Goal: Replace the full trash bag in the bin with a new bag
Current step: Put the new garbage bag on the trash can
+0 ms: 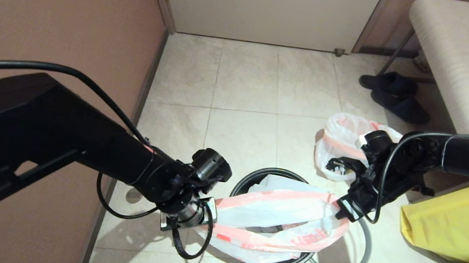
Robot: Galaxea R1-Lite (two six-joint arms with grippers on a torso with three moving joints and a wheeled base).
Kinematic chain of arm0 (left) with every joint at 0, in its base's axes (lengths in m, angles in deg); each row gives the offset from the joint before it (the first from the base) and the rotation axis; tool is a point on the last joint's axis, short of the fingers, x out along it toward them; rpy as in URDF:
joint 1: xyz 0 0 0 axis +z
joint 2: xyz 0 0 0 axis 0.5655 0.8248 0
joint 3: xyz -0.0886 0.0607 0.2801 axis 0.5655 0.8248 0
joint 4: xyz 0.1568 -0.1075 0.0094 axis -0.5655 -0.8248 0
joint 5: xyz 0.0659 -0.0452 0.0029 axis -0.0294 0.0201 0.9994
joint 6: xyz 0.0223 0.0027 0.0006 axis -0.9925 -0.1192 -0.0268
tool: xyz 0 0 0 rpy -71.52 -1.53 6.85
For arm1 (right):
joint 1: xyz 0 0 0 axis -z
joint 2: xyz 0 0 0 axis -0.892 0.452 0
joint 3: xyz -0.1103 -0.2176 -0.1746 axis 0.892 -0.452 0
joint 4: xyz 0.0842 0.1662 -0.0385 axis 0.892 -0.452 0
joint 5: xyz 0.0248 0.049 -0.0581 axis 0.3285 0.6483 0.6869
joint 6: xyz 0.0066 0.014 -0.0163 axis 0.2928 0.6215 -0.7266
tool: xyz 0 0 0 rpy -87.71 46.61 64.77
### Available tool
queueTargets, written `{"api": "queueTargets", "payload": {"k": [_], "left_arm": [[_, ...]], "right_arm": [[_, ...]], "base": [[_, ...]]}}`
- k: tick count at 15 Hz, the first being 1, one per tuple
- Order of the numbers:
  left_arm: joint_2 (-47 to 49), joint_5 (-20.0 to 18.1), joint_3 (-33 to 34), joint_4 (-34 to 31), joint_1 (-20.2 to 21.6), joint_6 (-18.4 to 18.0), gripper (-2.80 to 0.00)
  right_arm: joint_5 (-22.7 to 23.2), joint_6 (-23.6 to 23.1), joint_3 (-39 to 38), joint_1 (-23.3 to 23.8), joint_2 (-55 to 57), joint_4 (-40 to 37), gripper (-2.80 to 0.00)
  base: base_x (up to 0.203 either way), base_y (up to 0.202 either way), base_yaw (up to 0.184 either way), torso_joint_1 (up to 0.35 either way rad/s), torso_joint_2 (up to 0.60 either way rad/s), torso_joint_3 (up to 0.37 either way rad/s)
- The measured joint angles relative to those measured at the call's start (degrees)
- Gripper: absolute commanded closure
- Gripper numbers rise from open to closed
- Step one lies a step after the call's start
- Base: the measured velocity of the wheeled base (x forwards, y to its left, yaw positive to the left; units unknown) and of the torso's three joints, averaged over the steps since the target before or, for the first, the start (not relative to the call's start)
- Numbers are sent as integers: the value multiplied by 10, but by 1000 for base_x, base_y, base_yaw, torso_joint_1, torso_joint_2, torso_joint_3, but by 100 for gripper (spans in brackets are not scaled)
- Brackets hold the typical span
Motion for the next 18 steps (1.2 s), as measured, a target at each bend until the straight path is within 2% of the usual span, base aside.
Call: {"api": "queueTargets", "payload": {"k": [2, 5, 8, 14, 18], "left_arm": [[-10, -3, 0, -4, -13, 1, -280], [-18, -19, -26, -45, -45, 12, -280], [5, -29, -79, -70, -59, 24, -280], [63, -31, -196, -140, -76, 26, -280], [79, -37, -202, -171, -91, 44, -280]], "right_arm": [[-10, 0, -3, -2, -1, -1, 0], [-10, -1, -3, -2, -1, 0, 0], [-10, -1, -3, -2, -1, 0, 0], [-10, -3, -3, 2, -1, 1, 0], [-10, -4, -1, 5, 2, 1, 0]], "base": [[0, 0, 0, 0, 0, 0], [0, 0, 0, 0, 0, 0], [0, 0, 0, 0, 0, 0], [0, 0, 0, 0, 0, 0], [0, 0, 0, 0, 0, 0]]}}
